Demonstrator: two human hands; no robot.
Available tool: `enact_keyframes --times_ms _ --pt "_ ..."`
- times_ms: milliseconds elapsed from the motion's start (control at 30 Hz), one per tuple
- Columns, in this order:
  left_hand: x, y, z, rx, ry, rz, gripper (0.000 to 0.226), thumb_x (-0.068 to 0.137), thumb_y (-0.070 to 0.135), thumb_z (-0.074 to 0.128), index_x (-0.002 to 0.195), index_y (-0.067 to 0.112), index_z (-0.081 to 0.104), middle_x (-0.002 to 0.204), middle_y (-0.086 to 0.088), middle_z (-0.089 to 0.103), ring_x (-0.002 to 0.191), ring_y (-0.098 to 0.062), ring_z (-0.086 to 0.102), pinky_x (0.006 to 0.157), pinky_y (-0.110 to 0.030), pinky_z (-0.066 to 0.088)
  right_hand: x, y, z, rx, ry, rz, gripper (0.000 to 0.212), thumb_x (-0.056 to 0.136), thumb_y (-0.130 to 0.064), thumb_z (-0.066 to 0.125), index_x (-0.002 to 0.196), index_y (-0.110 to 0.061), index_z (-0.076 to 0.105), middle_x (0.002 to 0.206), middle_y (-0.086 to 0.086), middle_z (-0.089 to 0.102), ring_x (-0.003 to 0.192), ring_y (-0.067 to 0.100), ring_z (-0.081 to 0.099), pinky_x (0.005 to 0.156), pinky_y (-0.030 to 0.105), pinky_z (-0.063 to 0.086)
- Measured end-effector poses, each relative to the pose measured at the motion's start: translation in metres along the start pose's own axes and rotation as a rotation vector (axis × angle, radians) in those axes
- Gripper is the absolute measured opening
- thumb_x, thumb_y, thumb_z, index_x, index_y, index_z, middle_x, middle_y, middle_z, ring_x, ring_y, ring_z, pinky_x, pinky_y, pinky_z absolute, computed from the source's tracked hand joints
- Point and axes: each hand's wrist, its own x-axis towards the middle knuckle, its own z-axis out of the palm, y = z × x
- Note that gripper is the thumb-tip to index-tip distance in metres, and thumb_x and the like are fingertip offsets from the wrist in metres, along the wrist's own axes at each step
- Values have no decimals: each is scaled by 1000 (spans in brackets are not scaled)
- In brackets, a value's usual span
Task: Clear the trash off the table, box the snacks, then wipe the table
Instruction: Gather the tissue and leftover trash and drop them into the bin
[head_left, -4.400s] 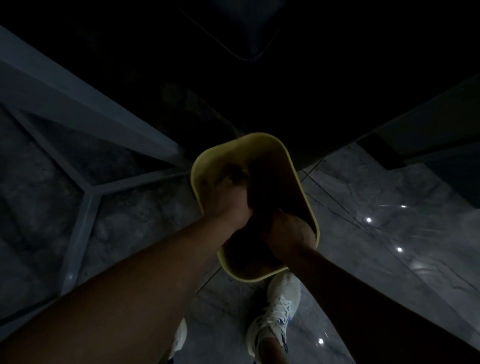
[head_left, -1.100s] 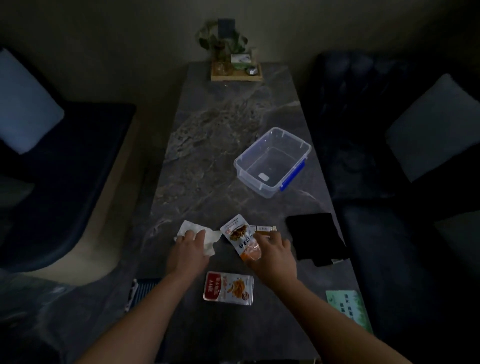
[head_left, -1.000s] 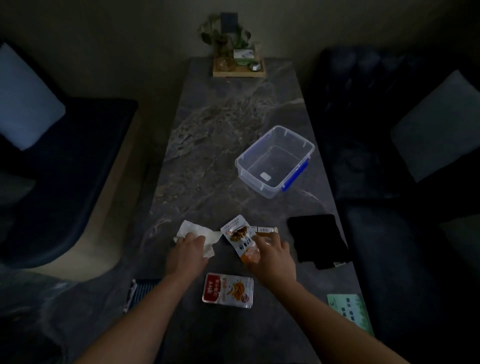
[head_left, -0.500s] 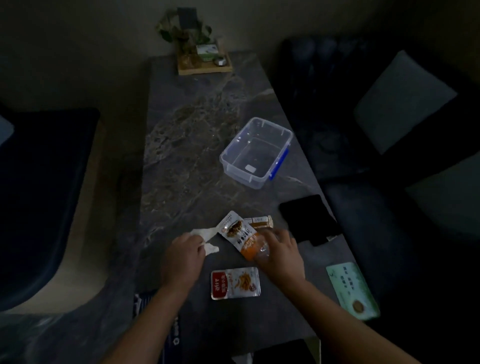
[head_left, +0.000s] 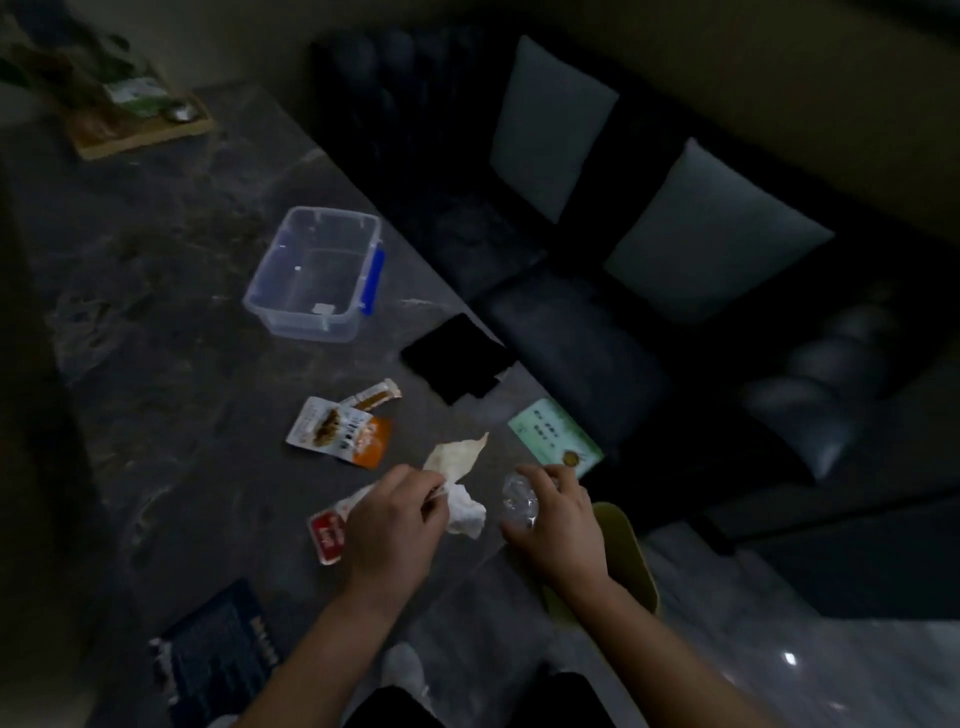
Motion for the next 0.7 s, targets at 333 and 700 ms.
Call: enact_keyframes --times_ms 333,700 --pt "-35 122 143 -50 -256 108 11 79 14 75 85 19 68 77 6 58 66 -16 57 55 -34 45 -50 173 -52 50 26 211 67 68 -65 55 132 -45 49 132 -9 45 117 19 49 80 31 50" --pt "-46 100 379 -48 -431 -147 15 87 21 67 75 16 62 73 6 49 66 -13 48 56 -26 29 -17 368 18 36 -302 346 61 79 -54 70 135 -43 48 139 -4 41 125 24 46 87 36 50"
